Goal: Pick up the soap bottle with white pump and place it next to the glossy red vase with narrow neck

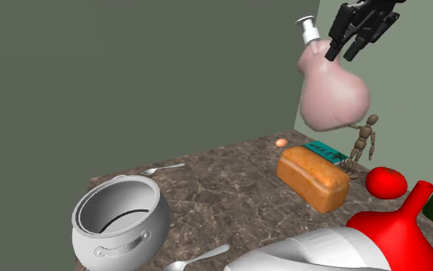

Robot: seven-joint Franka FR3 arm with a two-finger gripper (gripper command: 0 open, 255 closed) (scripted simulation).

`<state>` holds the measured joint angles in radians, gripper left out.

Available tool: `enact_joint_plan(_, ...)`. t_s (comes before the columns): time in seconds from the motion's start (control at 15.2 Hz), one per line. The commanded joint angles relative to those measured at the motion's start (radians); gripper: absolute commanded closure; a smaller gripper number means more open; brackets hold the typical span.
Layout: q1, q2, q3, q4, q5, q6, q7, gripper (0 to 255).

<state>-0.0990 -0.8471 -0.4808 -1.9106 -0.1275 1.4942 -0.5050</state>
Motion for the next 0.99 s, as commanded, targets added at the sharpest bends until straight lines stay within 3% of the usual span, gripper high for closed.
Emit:
enact_joint_plan(0.0,-0.014,-0.033,-0.019,0.002,-0.018,-0.032,-0.03,255)
enact_joint_plan(0.92,-0.036,-0.119,-0.22,0.211,-0.162,-0.273,-0.296,255)
